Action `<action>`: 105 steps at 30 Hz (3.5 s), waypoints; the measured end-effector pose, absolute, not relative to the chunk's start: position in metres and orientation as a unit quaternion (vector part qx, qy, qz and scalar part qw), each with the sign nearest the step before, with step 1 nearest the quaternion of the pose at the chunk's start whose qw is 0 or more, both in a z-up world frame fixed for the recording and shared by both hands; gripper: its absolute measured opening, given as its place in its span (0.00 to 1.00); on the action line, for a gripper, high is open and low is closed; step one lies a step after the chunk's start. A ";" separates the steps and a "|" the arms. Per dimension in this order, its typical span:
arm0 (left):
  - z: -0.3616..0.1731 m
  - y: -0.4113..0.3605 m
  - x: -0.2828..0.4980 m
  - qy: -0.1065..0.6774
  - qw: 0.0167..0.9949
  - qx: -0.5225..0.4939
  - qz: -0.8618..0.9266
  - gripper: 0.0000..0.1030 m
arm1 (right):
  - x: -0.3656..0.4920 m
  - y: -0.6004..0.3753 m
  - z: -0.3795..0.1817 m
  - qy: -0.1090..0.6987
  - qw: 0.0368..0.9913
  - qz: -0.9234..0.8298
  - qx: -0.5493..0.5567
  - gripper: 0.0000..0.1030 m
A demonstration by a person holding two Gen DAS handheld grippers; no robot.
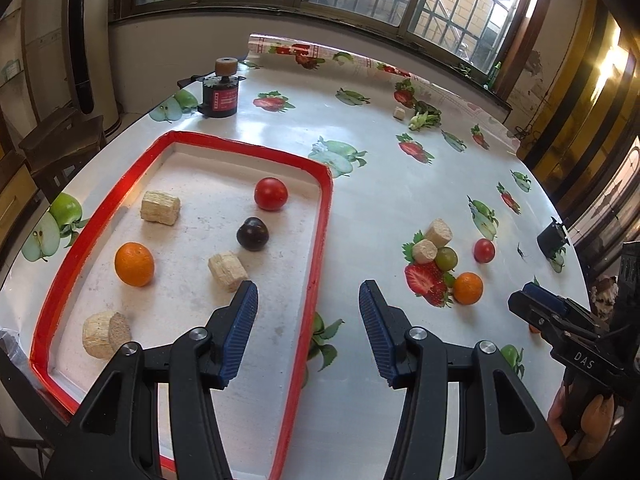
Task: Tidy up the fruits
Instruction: 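Move both grippers back toward the oranges beside the fruit pile, then grasp an orange with the left gripper while the right grasps another orange, then carry both oranges in the grippers over the red tray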
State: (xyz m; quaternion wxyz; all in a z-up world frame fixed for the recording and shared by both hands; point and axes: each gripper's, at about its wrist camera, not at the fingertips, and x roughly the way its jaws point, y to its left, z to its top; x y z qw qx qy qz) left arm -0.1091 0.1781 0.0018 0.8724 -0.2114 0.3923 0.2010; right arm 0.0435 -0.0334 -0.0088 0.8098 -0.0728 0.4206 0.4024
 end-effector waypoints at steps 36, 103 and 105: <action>-0.041 0.061 0.018 0.468 0.864 -0.178 0.056 0.49 | 0.089 -0.158 -0.048 0.451 0.847 0.279 -0.043 0.62; -0.013 0.172 -0.163 0.387 0.873 -0.221 0.198 0.33 | -0.029 0.037 -0.001 0.384 0.772 0.485 -0.145 0.34; -0.013 0.176 -0.168 0.387 0.871 -0.223 0.203 0.33 | -0.031 0.042 0.000 0.381 0.770 0.490 -0.146 0.34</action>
